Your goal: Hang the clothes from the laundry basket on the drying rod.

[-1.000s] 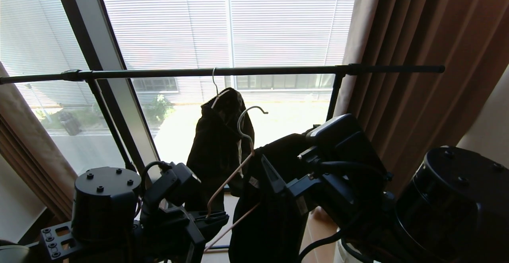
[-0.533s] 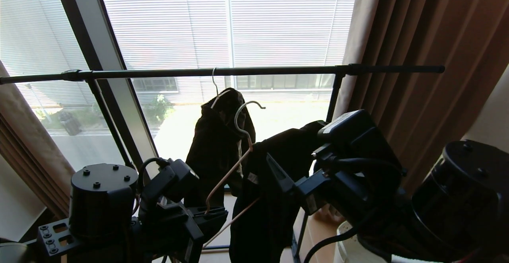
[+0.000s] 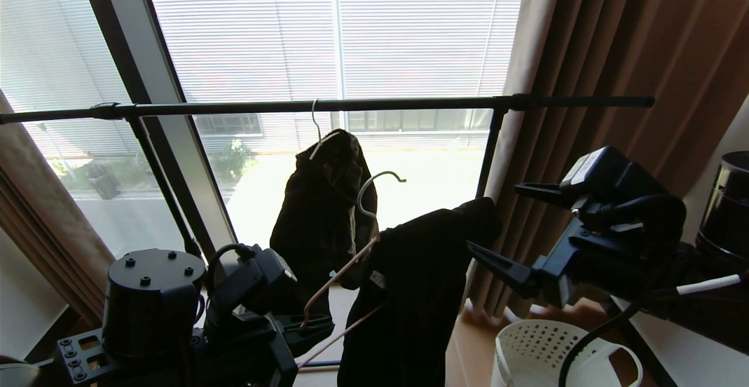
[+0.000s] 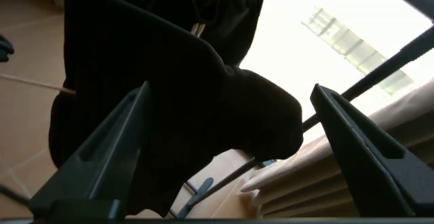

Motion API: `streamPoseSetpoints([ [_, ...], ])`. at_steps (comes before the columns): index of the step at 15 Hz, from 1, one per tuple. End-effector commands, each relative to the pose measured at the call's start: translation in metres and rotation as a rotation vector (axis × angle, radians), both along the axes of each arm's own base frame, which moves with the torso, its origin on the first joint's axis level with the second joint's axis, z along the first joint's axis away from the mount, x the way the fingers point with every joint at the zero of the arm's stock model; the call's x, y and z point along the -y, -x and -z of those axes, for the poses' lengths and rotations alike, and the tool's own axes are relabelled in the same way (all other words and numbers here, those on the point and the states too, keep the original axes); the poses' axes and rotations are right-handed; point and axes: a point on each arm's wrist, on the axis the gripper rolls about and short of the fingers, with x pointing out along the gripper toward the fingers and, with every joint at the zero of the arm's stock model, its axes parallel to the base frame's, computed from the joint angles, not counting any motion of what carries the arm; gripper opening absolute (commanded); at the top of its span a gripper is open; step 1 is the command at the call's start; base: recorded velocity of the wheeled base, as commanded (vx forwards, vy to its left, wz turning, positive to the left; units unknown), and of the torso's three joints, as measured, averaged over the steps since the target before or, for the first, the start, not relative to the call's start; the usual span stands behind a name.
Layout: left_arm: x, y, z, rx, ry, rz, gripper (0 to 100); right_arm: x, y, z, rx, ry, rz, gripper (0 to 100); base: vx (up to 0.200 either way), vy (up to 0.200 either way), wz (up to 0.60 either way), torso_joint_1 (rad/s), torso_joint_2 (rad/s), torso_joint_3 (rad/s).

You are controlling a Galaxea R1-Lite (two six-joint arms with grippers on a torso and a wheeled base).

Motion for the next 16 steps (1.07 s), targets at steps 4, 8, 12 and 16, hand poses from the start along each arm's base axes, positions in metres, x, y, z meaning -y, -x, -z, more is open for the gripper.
streamPoseSetpoints([
  [4,-0.004,0.008,0.01,-0.04,-0.011,0.072,0,0.038,0.001,-0.005,-0.074,0.101,-0.157,100,0.0,0.0,0.0,0.0,0.0,0.0],
  [8,-0.002,0.008,0.011,-0.021,-0.025,0.098,0,0.038,0.002,-0.006,-0.105,0.335,-0.322,100,0.0,0.0,0.0,0.0,0.0,0.0],
  [12,-0.001,0.01,0.011,-0.038,-0.002,0.147,0,0.038,0.001,-0.017,-0.134,0.393,-0.548,100,0.0,0.0,0.0,0.0,0.0,0.0],
  [16,0.002,0.015,0.011,-0.04,-0.003,0.176,0,0.053,-0.021,-0.015,-0.143,0.325,-0.548,100,0.0,0.0,0.0,0.0,0.0,0.0],
])
